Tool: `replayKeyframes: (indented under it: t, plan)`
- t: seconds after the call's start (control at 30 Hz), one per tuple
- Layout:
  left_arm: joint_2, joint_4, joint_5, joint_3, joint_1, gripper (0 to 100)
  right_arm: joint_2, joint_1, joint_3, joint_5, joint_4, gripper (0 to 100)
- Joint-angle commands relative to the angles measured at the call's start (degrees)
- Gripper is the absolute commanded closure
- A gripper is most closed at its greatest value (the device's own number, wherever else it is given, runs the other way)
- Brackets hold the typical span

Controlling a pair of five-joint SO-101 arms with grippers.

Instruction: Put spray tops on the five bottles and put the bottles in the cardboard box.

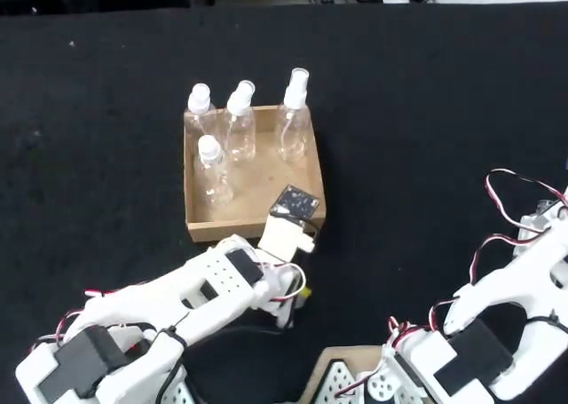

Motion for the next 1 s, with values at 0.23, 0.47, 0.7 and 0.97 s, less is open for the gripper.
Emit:
replayKeyframes:
  t: [0.23,0.47,0.7,0.97]
  plan:
    - [-9.4,11.2,-8.4,-0.3,3.4,88,-3.0,0.8,-3.3,0.4,-2.1,98.8]
    - [-11.5,11.5,-8.3,-0.2,4.2,92,-2.9,0.9,-0.6,0.4,-6.0,98.8]
    - [-11.6,20.0,-10.0,0.0,4.1,92,-2.9,0.8,-0.2,0.4,-6.2,98.8]
    - [-11.6,29.6,-28.3,-0.3,3.6,92,-3.0,0.7,-0.2,0.4,-6.0,98.8]
